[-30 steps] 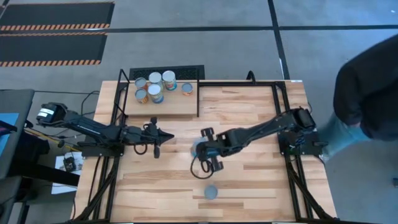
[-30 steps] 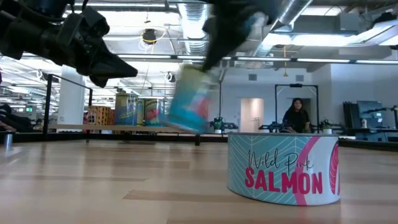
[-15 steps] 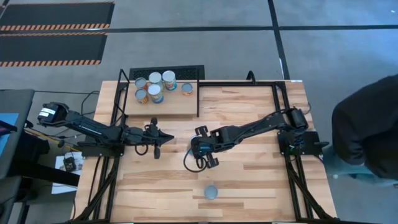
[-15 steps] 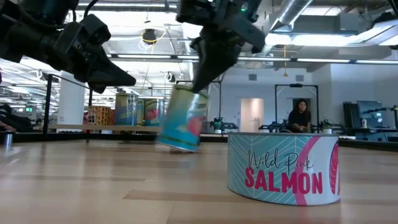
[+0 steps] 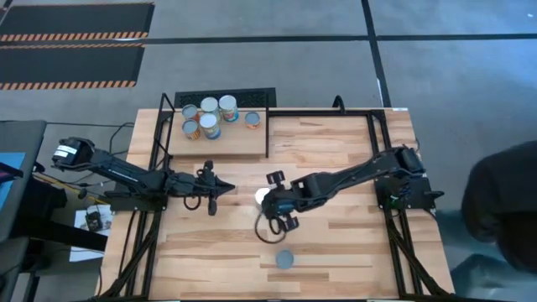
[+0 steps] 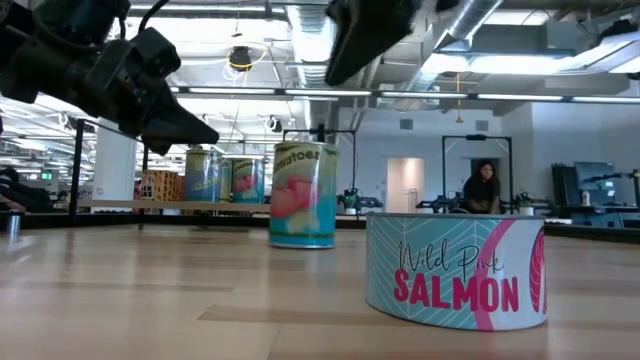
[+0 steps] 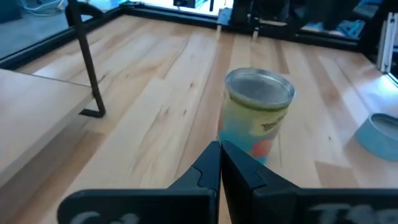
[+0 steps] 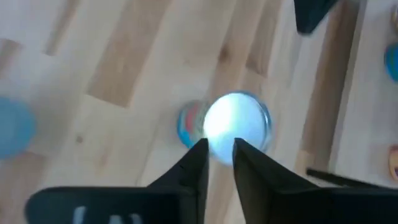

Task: Pick and place cans onto a shelf
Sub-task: Put the large canned tomatoes on the shelf aligned with the other large canned tomatoes

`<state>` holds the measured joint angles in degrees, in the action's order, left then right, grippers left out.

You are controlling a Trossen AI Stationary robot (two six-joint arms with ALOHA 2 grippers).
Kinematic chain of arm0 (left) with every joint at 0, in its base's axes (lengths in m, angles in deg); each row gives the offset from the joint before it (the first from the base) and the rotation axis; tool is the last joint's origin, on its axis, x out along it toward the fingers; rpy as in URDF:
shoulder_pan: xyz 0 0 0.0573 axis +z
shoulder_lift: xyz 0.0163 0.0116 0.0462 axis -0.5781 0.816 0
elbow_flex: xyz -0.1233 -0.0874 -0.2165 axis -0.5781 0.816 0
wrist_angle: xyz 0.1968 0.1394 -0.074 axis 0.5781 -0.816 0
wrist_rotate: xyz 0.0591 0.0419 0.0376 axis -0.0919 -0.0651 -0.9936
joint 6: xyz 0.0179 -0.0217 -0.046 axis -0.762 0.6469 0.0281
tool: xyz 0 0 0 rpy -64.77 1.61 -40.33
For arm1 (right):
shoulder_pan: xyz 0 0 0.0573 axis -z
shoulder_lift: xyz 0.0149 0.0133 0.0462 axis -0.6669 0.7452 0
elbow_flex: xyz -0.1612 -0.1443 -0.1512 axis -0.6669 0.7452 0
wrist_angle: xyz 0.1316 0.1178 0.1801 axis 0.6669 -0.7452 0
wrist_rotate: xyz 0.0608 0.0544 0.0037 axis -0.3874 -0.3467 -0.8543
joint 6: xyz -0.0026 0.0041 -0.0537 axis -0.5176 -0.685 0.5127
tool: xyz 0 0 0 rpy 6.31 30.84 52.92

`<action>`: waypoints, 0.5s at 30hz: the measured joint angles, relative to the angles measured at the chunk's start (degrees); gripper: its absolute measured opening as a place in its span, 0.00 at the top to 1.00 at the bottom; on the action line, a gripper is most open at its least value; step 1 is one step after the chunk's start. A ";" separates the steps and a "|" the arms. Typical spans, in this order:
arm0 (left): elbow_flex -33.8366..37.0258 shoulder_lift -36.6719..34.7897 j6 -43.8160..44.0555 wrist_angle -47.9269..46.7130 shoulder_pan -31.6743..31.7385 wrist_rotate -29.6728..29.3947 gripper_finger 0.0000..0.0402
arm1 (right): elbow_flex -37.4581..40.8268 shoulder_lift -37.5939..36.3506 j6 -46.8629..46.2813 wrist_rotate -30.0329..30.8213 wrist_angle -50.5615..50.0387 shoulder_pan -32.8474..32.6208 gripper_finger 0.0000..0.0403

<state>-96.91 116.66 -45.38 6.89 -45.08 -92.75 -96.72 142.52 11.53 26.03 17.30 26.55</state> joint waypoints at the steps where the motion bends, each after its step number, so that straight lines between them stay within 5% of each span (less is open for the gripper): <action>1: 0.00 0.07 -0.04 -0.04 0.00 0.12 1.00 | 0.33 -0.81 0.02 0.06 0.19 -0.61 0.78; 6: 0.01 0.27 -0.27 0.44 -0.02 0.98 1.00 | 10.31 -7.02 -1.93 -0.10 6.69 -2.14 0.96; 15: -3.60 0.38 -2.97 1.18 -0.04 3.47 1.00 | 44.31 -21.63 -9.92 -3.15 47.48 -2.44 0.98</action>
<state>-100.51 117.03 -48.35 8.07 -45.12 -89.28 -52.41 120.89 1.61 22.88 64.78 24.12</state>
